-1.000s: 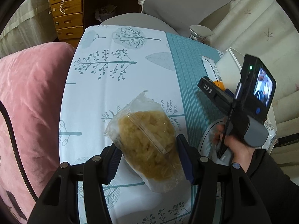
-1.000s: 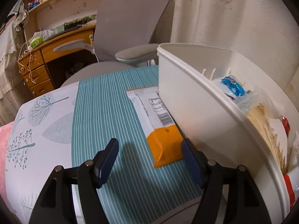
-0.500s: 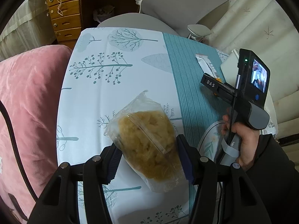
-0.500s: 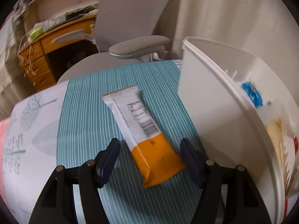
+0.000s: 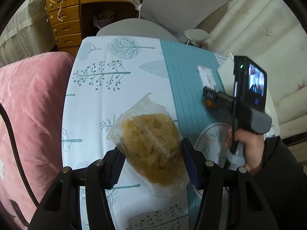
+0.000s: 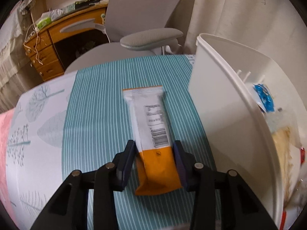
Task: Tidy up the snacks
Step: 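Carry the cake bag and bar over the white tray with both tools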
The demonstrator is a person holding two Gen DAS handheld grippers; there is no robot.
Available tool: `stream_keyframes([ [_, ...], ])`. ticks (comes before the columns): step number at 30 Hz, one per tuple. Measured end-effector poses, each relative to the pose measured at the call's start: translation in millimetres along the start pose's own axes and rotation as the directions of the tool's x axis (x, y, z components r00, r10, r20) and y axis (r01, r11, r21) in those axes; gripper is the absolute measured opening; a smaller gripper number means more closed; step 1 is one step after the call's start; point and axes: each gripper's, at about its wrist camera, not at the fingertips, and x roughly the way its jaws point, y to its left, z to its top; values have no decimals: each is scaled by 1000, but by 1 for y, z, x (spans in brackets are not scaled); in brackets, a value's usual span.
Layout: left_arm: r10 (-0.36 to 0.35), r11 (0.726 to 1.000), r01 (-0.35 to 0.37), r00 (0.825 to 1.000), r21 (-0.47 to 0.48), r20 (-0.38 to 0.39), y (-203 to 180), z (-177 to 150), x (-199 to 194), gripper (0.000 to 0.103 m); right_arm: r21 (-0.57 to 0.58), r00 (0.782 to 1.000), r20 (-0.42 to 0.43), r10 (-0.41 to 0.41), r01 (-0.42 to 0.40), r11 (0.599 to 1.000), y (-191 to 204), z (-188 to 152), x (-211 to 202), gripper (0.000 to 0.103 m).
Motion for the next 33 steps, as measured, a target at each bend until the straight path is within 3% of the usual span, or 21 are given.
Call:
stream_keyframes([
  [11,-38,998,36,999,44,38,-17,-27,-46,56,66,985,-128,118,-110,992,-2,-73,-60,32],
  [21,-45,998,44,999,54,28,-49,-71,-72,56,7,965,-112,236,-237,971,-23,-142,-140,32],
  [27,-30,998,28,999,62,32,-85,-87,-83,56,-53,949,-69,307,-311,949,-47,-154,-174,32],
  [33,4,1000,-5,999,21,51,-132,-88,-84,56,-123,909,-27,416,-416,901,-94,-154,-200,32],
])
